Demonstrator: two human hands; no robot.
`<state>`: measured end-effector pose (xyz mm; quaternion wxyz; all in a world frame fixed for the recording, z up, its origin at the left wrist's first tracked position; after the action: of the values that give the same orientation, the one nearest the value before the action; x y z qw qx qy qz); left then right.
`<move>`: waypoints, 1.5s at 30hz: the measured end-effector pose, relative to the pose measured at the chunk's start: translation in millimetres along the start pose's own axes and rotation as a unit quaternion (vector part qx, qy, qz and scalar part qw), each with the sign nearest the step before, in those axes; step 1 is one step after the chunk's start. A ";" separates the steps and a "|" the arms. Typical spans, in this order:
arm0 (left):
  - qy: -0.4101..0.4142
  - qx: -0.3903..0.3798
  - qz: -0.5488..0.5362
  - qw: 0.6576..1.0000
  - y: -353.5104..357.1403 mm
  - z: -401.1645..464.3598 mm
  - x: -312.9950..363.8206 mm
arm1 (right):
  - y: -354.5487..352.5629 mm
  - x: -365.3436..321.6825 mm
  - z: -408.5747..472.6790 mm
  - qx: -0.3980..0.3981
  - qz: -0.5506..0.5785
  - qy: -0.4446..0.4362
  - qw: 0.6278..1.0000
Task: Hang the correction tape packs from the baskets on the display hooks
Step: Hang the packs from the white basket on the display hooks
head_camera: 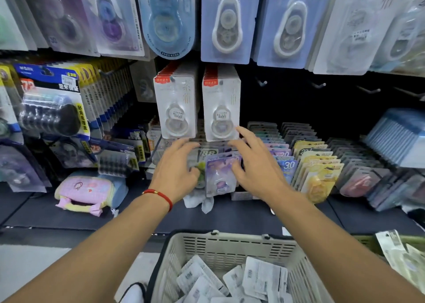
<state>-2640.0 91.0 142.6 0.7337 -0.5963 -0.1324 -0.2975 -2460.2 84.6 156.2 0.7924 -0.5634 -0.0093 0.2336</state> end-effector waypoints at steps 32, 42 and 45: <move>-0.372 -0.362 -0.062 0.852 304.2 -246.2 -156.6 | 314.8 66.4 -288.0 -0.422 0.142 0.202 0.873; -0.359 -0.343 -0.017 0.868 278.7 -228.2 -133.7 | 217.9 157.5 -294.3 -0.265 0.368 0.463 0.761; -0.334 -0.270 -0.001 0.903 245.4 -215.5 -119.0 | 207.0 141.1 -298.2 -0.208 0.425 0.484 0.736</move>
<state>-2622.5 -54.0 -172.9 0.4573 -0.8356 -0.2853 -0.1061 -2326.1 -73.7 -173.5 0.3711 -0.6964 0.5679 0.2340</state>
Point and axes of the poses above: each hand's wrist, its own z-axis towards the middle knuckle, its own y-axis out of the palm, x = y × z, the point moved 9 cm from there along z, towards the middle knuckle, and after that the axes turned 3 degrees about -x, right-handed, at the moved point
